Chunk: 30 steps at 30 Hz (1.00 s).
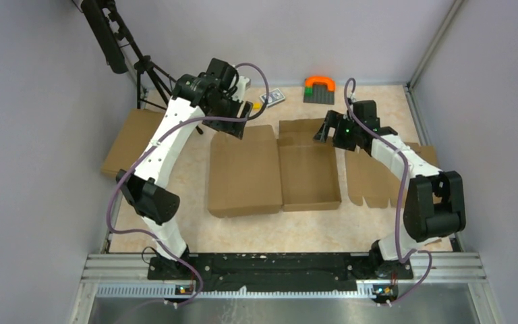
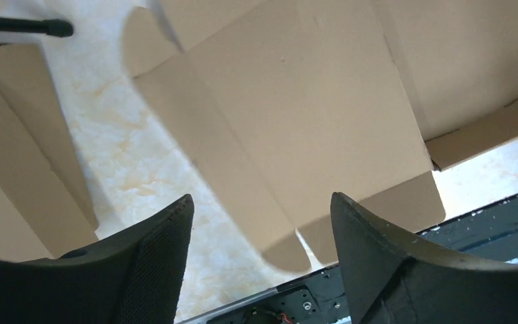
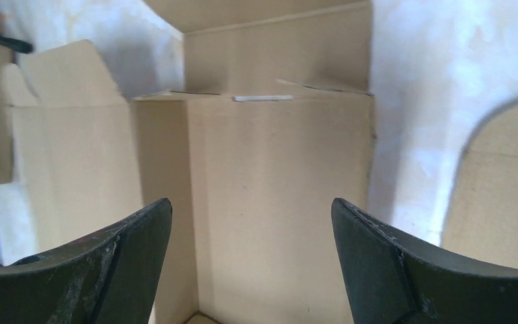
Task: Fold the paper box
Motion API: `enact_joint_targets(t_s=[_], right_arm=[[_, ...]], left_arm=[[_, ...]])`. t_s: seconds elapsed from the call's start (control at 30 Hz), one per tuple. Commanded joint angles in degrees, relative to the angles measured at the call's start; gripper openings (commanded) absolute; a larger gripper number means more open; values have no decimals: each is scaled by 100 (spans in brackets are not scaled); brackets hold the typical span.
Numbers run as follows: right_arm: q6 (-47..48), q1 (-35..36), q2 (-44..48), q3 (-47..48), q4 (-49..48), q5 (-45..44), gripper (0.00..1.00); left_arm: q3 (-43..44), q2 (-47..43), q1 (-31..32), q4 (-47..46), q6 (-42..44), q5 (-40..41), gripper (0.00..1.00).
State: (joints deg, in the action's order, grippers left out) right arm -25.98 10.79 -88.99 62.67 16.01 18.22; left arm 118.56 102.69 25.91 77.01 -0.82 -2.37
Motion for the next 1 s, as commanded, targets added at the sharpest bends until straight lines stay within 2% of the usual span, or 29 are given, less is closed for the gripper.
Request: enact_joint_targets(t_s=[0.0,0.07,0.2,0.33,0.5,0.63,0.73,0.87,0.97], right_arm=[[4,61,479,-177,386,-1186,86],[-132,62,700,-376,409,-1515,84],[-295,64,1043,-752,551,-1694,77],[-320,75,1246,-1317,419,-1302,71],[-278,167,1434,-1860,287,-958,70],[-295,483,1639,-2099,228,-604,70],[-393,919,1624,-2167,369,-715,70],[-876,1427,1979,-2518,431,-926,70],[-1275,2092,2461,-2740,378,-1293,70]], left_arm=[[-10,-412,1,-241,-442,637,77],[-590,-883,-2,-711,-657,559,79],[-2518,-2095,48,-2043,-1289,-521,78],[-4285,-3070,334,-2958,-2073,-775,76],[-6217,-4099,710,-4058,-3102,-1224,75],[-7176,-4639,929,-4780,-3582,-1857,67],[-7623,-4587,1063,-4852,-3742,-2216,61],[-8088,-4237,1430,-5106,-4119,-1937,57],[-8515,-4198,1514,-5698,-4643,-1581,59]])
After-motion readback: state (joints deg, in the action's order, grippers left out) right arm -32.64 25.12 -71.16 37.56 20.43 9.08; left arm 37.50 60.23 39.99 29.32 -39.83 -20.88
